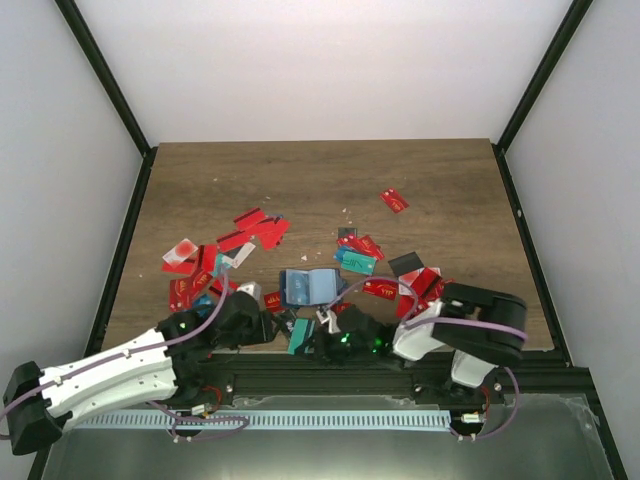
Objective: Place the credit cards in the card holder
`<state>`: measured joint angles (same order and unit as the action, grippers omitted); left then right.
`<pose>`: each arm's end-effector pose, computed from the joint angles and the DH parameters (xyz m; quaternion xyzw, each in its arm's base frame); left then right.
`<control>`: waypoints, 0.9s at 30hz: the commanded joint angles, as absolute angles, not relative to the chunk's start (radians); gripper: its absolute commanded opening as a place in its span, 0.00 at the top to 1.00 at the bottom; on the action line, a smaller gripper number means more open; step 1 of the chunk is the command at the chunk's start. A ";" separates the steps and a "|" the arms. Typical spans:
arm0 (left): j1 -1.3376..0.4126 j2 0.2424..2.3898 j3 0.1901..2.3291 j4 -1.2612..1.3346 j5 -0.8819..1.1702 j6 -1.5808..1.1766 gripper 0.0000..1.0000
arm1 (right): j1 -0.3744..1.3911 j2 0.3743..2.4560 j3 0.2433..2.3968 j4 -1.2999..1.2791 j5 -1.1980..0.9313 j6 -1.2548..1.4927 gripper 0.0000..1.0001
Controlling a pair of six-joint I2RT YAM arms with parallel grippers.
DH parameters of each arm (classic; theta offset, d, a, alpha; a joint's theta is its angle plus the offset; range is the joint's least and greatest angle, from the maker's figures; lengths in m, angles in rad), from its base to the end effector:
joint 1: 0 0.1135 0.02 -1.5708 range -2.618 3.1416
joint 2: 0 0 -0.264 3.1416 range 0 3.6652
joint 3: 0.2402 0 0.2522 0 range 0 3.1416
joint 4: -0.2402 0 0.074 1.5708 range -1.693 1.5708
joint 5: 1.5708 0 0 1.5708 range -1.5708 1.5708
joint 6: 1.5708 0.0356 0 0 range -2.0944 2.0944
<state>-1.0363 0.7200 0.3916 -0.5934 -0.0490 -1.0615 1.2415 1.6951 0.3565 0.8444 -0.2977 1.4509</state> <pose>0.0723 -0.1187 0.1781 -0.0197 0.9474 -0.2647 0.1790 0.0750 0.2519 0.0996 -0.0131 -0.8524 -0.5226 0.0112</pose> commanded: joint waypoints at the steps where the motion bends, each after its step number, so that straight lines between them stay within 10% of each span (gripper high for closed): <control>1: -1.040 0.719 0.518 -0.611 -0.171 -0.950 0.51 | 1.130 1.499 0.312 0.727 -0.464 1.200 0.99; 10: -0.921 0.847 0.699 -0.393 -0.042 -0.653 0.46 | 0.697 1.059 0.461 0.137 -0.706 0.722 0.99; 27: -0.657 1.067 0.675 0.148 0.704 -0.562 0.50 | 0.505 1.218 0.540 0.443 -1.219 0.650 0.99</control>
<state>-0.6685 1.0485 0.6865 0.0200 0.5602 -0.5674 0.5163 1.2171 0.4866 0.3714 -1.1206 0.6834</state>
